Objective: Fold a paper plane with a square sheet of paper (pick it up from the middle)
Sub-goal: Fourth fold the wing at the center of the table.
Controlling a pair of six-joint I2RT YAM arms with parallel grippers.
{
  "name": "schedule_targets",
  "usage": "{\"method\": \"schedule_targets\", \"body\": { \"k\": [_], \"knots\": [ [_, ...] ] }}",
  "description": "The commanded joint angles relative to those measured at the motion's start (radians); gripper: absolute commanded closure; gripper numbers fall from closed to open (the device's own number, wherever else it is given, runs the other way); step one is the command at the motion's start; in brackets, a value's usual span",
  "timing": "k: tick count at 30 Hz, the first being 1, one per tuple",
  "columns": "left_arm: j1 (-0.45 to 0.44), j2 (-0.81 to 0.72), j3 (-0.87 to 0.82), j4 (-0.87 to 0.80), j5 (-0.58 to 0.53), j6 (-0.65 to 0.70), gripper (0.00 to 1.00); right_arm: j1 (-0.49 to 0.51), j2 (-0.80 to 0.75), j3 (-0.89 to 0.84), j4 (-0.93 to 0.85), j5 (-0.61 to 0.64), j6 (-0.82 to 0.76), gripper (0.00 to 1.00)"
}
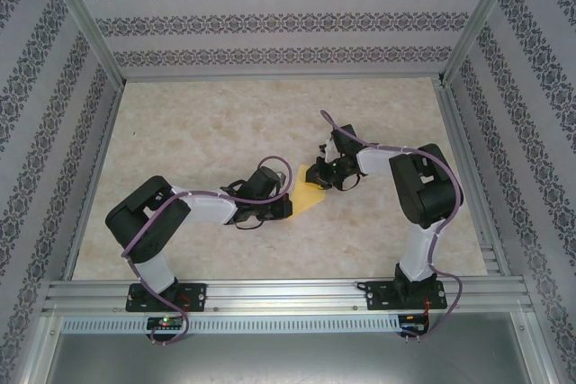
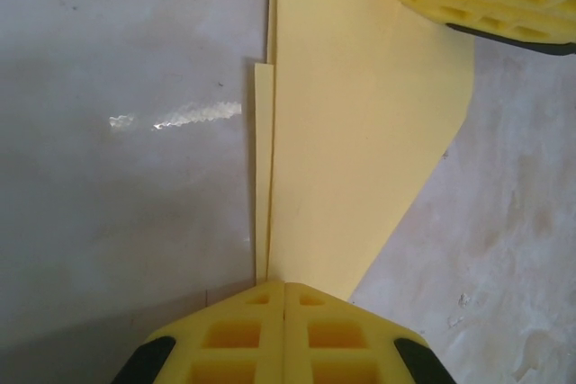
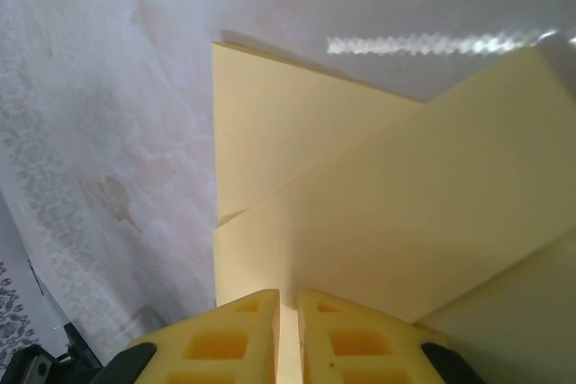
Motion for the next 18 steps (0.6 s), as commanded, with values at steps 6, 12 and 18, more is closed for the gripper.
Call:
{"method": "schedule_targets", "body": {
  "k": [6, 12, 18],
  "knots": [
    [-0.019, 0.039, -0.007, -0.096, -0.051, -0.013, 1.00, 0.072, -0.140, -0.050, 0.024, 0.027, -0.018, 0.89],
    [-0.020, 0.041, -0.001, -0.105, -0.053, -0.015, 1.00, 0.121, -0.103, -0.115, 0.088, -0.018, 0.009, 0.97],
    [-0.021, 0.038, 0.004, -0.110, -0.055, -0.015, 1.00, 0.146, -0.058, -0.111, 0.078, -0.023, -0.002, 0.99]
  ]
}}
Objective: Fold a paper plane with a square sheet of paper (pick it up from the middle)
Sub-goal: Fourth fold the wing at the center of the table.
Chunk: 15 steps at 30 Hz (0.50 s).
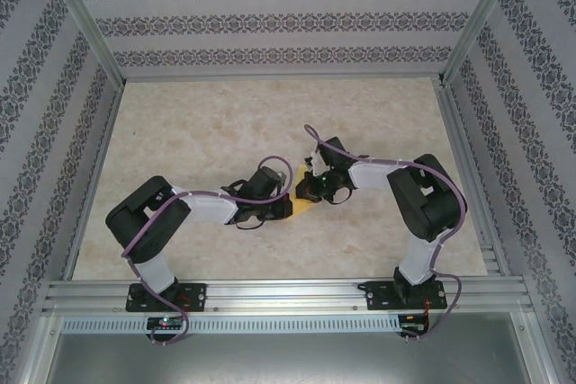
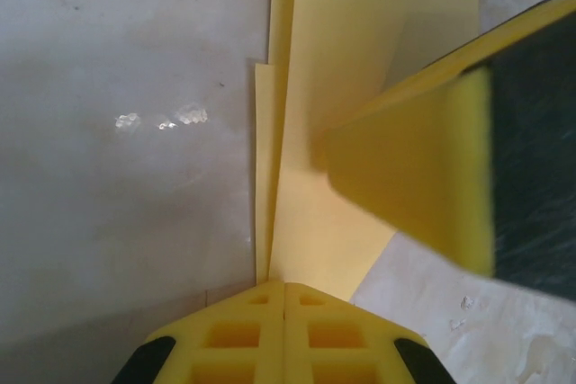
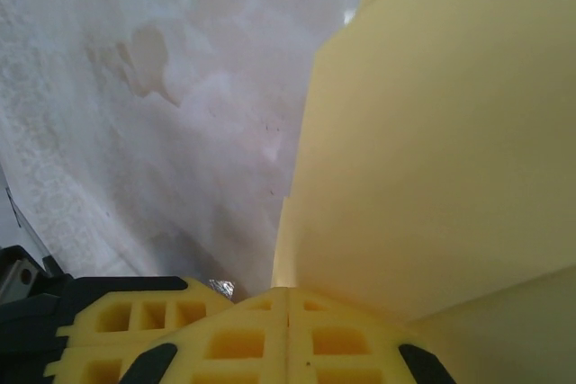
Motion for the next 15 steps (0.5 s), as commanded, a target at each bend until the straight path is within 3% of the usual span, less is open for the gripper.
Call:
{"method": "schedule_targets", "body": {
  "k": [1, 6, 10, 15],
  "knots": [
    [-0.014, 0.037, -0.006, -0.091, -0.038, -0.012, 1.00, 0.005, 0.026, -0.006, 0.017, -0.009, -0.010, 0.99],
    [-0.014, 0.013, 0.009, -0.066, -0.014, 0.000, 1.00, 0.005, 0.067, -0.009, -0.002, 0.019, -0.024, 1.00],
    [-0.014, -0.043, 0.000, 0.064, 0.027, 0.036, 0.97, 0.005, 0.091, -0.010, -0.003, 0.033, -0.029, 1.00],
    [-0.014, -0.022, 0.008, 0.071, 0.027, 0.043, 0.94, 0.005, 0.099, -0.010, 0.004, 0.038, -0.030, 1.00]
  ]
}}
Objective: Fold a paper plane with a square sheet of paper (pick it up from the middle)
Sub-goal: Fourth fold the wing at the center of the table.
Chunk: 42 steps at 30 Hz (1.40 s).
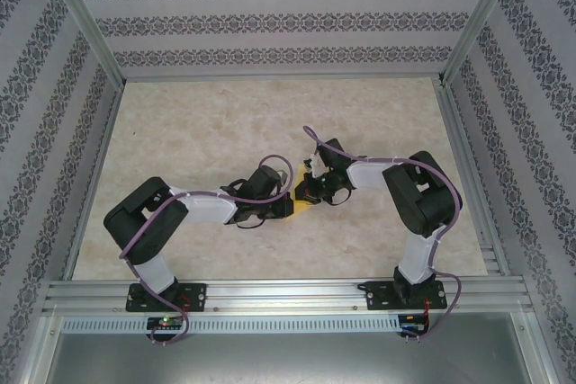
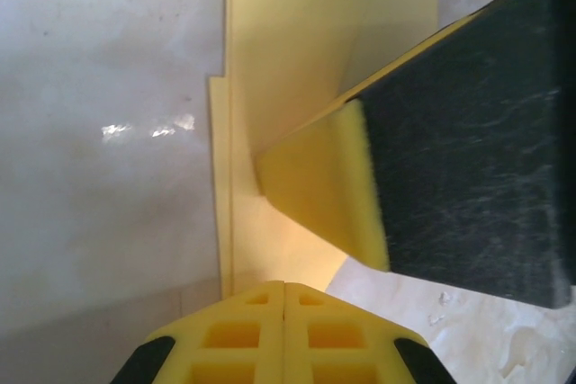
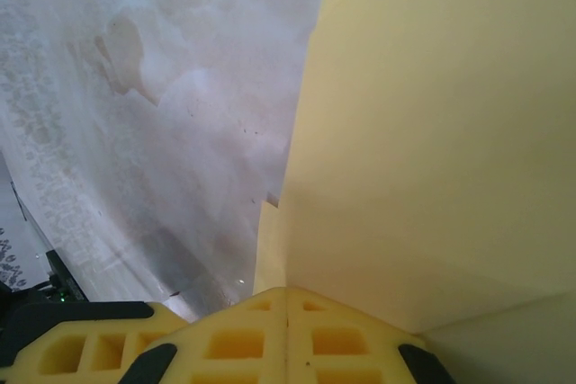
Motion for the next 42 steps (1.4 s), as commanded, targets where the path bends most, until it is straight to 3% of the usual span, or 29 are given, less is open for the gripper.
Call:
{"method": "schedule_targets", "body": {
  "k": [1, 9, 18, 42],
  "knots": [
    [-0.014, 0.011, 0.003, 0.059, 0.023, 0.013, 0.94, 0.006, 0.059, -0.008, -0.015, 0.066, -0.029, 1.00],
    [-0.014, 0.065, -0.049, -0.024, 0.017, -0.035, 1.00, -0.012, 0.063, -0.007, -0.004, 0.074, -0.031, 1.00],
    [-0.014, 0.055, -0.099, -0.174, -0.004, -0.100, 1.00, -0.118, 0.078, 0.031, -0.010, 0.116, -0.071, 1.00],
    [-0.014, 0.065, -0.119, -0.162, 0.019, -0.109, 1.00, -0.255, 0.137, 0.175, -0.058, 0.279, -0.057, 0.99]
  ]
}}
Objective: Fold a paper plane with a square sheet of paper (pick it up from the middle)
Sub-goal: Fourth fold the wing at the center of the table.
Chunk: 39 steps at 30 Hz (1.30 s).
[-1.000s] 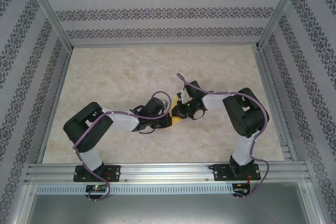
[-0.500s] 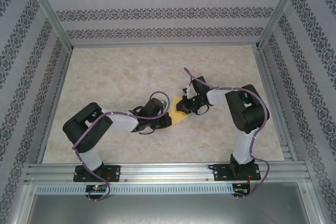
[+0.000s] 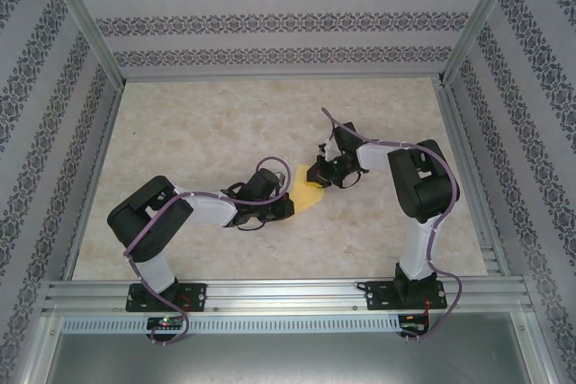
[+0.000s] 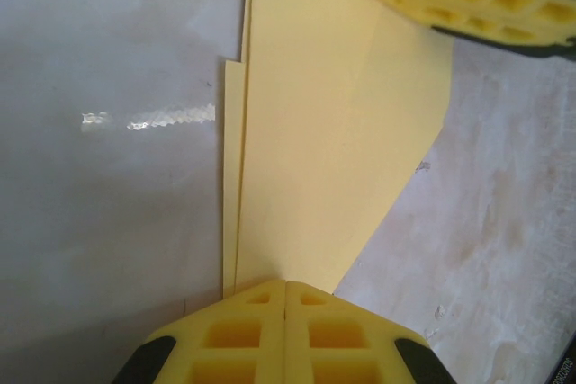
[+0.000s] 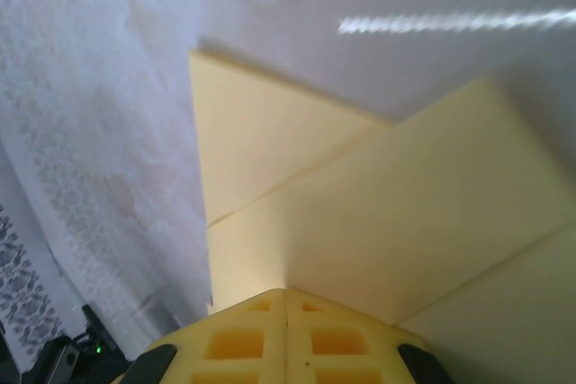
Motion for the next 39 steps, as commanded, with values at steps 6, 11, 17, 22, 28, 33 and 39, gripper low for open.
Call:
{"method": "schedule_targets", "body": {
  "k": [6, 11, 17, 22, 28, 33, 39],
  "knots": [
    [-0.014, 0.034, -0.071, -0.247, 0.002, -0.010, 1.00, -0.092, 0.027, -0.003, 0.097, 0.281, -0.002, 0.99],
    [-0.014, 0.036, -0.072, -0.240, 0.005, -0.011, 1.00, -0.111, 0.007, 0.003, 0.127, 0.276, 0.009, 0.99],
    [-0.015, 0.034, -0.063, -0.237, 0.008, -0.003, 1.00, -0.136, 0.011, 0.064, 0.122, 0.268, 0.009, 0.98],
    [-0.014, 0.025, -0.021, -0.240, 0.035, 0.022, 1.00, -0.136, -0.037, 0.073, 0.115, 0.237, 0.014, 0.95],
    [-0.014, -0.034, 0.151, -0.334, 0.015, 0.080, 0.80, -0.127, -0.175, -0.030, 0.136, 0.181, 0.056, 0.81],
    [-0.008, -0.095, 0.228, -0.386, -0.084, 0.090, 0.62, -0.104, -0.276, -0.158, 0.182, 0.139, 0.126, 0.64],
    [0.014, -0.129, 0.207, -0.358, -0.169, 0.066, 0.57, -0.023, -0.295, -0.235, 0.236, 0.124, 0.187, 0.59]
  ]
}}
